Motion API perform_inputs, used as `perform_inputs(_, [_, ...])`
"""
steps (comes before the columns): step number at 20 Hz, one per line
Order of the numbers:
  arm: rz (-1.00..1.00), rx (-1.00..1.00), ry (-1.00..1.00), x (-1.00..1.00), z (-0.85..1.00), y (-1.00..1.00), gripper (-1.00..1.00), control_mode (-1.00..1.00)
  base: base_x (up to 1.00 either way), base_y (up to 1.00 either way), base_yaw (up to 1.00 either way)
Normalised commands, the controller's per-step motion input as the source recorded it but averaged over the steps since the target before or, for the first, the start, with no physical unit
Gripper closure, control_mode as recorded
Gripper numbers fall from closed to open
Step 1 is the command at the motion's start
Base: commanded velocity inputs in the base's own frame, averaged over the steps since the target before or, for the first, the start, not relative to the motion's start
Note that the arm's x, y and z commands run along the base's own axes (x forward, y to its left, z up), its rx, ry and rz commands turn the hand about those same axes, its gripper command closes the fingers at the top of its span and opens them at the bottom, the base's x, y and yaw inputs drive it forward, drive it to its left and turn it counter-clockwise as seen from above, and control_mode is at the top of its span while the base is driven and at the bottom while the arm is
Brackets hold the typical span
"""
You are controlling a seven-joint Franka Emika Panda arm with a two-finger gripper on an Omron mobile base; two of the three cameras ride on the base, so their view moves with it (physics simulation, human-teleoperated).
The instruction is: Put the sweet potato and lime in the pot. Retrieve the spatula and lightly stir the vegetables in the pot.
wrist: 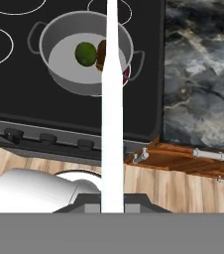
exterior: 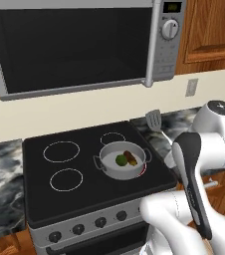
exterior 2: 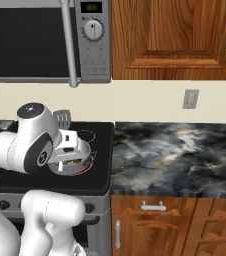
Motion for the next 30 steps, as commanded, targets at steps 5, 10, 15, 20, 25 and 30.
perform_inputs(5, [0.00, 0.00, 0.00, 0.00, 0.00, 0.00, 1.00, 1.00, 0.00, 0.00, 0.00])
perform_inputs(10, [0.02, -0.06, 0.06, 0.00, 0.05, 0.05, 1.00, -1.00, 0.00, 0.00, 0.00])
perform_inputs(15, [0.13, -0.35, 0.25, 0.00, 0.39, 0.37, 1.00, -1.00, 0.00, 0.00, 0.00])
perform_inputs(20, [0.07, -0.34, 0.27, 0.00, 0.12, 0.24, 1.00, -1.00, 0.00, 0.00, 0.00])
perform_inputs(25, [0.05, -0.16, 0.15, 0.30, -0.19, -0.12, 1.00, -1.00, 0.00, 0.00, 0.00])
perform_inputs(30, [0.09, -0.07, 0.26, 0.58, -0.05, -0.26, 1.00, -1.00, 0.00, 0.00, 0.00])
